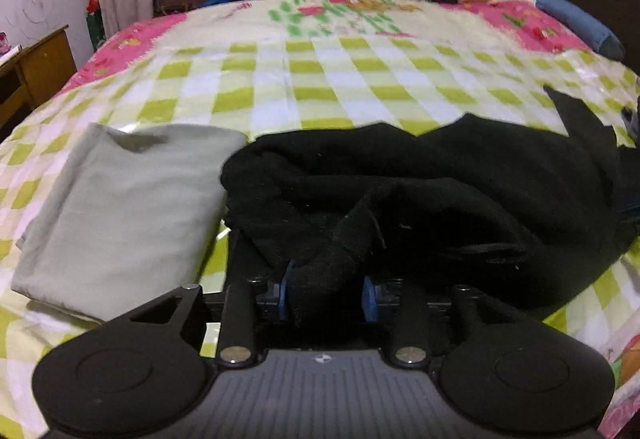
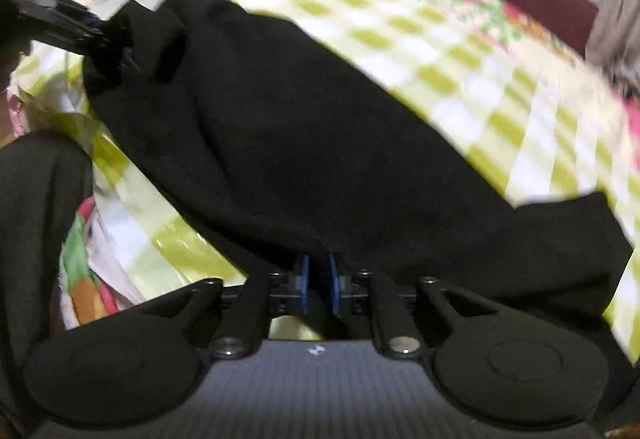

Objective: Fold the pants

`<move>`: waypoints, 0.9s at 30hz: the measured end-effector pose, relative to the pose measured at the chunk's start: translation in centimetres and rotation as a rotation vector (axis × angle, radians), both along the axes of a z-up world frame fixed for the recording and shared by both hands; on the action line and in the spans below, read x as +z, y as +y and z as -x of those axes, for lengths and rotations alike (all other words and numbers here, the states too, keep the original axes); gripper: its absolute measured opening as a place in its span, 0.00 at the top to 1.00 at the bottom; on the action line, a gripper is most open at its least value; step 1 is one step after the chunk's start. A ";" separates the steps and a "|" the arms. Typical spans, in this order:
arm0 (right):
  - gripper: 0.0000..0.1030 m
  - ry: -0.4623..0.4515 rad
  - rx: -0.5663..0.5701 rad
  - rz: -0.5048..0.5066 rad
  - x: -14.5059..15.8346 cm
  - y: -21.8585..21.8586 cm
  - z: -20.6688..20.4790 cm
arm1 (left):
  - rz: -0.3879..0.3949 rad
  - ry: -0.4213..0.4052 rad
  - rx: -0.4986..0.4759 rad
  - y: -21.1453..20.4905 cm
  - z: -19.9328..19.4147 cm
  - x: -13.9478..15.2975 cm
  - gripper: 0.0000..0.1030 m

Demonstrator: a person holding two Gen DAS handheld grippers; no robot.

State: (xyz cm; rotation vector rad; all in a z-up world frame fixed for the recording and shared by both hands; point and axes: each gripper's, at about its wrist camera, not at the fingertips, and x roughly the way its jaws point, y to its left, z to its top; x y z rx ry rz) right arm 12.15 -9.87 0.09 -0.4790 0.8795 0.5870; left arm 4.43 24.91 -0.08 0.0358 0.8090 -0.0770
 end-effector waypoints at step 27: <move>0.91 -0.055 0.292 -0.169 -0.5 20.1 0.0 | -0.229 -0.130 0.013 1.1 2.5 -0.5 0.44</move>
